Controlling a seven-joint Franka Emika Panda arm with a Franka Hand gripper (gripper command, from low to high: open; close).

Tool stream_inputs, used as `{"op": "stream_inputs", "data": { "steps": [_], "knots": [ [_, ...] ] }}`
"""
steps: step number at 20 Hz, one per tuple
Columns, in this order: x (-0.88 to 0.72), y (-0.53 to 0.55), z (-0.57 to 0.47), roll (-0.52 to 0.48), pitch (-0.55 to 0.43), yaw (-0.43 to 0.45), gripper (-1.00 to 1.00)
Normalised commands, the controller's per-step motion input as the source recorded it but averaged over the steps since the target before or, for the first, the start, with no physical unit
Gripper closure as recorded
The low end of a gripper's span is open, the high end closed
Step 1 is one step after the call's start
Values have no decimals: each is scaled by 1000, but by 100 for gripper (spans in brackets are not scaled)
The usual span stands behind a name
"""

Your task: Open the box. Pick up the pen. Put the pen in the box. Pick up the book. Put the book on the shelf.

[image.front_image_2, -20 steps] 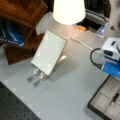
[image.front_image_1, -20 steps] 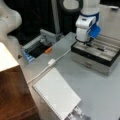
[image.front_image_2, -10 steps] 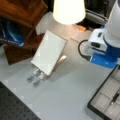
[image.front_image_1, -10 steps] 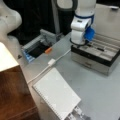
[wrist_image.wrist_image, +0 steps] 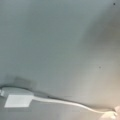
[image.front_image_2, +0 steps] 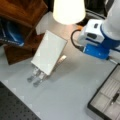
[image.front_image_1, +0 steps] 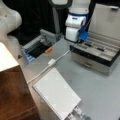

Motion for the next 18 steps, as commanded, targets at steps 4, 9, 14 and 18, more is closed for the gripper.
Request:
{"op": "stream_inputs", "data": {
  "steps": [4, 9, 14, 18],
  "knots": [
    [-101, -175, 14, -313, 71, -6, -100],
    [99, -157, 5, -457, -23, 30, -100],
    [201, -137, -61, -462, -54, -39, -100],
    [196, -111, -100, -525, -53, 75, -100]
  ]
}}
